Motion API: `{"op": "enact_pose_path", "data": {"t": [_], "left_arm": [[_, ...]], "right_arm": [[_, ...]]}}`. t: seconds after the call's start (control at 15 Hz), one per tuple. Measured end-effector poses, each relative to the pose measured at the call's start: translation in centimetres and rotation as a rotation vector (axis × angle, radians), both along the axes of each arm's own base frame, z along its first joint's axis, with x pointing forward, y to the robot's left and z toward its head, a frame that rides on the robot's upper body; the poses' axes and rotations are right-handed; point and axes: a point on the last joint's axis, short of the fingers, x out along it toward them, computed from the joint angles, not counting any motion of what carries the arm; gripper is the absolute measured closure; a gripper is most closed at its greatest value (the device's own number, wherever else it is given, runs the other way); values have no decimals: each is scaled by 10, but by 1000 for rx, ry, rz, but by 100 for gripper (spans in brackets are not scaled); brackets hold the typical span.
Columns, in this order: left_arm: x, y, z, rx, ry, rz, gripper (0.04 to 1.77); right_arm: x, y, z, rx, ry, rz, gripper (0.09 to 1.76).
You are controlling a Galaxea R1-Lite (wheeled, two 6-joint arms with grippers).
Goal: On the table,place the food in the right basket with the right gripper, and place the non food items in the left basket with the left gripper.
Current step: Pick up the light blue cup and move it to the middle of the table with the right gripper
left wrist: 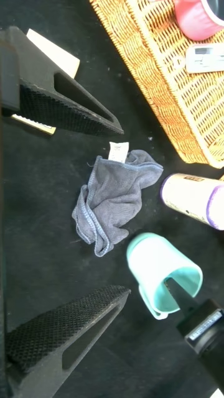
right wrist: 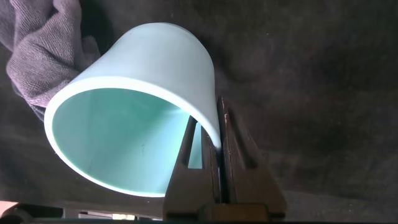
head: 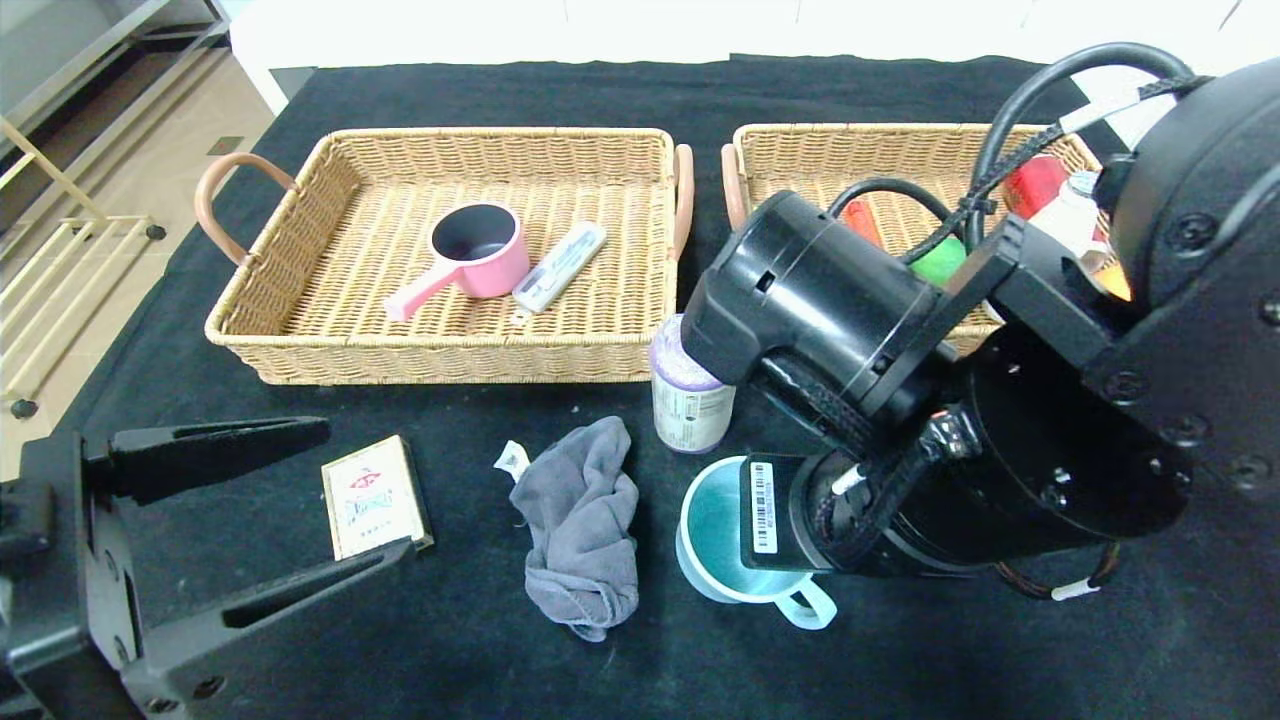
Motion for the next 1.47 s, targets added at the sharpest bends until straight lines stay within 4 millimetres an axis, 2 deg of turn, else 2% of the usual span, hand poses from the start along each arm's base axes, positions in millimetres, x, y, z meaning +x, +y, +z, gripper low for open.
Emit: {"op": "enact_pose_path", "data": {"t": [0.53, 0.8, 1.0, 1.27, 1.47], "left_arm": [[0, 0, -1, 2, 1, 0, 9], [0, 0, -1, 6, 1, -1, 9], [0, 0, -2, 10, -1, -2, 9], [1, 0, -2, 12, 2, -2, 9], [1, -1, -3, 14, 5, -3, 9]], "right_arm": [[3, 5, -6, -15, 10, -3, 168], [3, 4, -7, -11, 10, -13, 111], [2, 4, -5, -10, 6, -9, 80], [-6, -3, 8, 22, -17, 4, 53], [-14, -16, 22, 35, -33, 17, 41]]}}
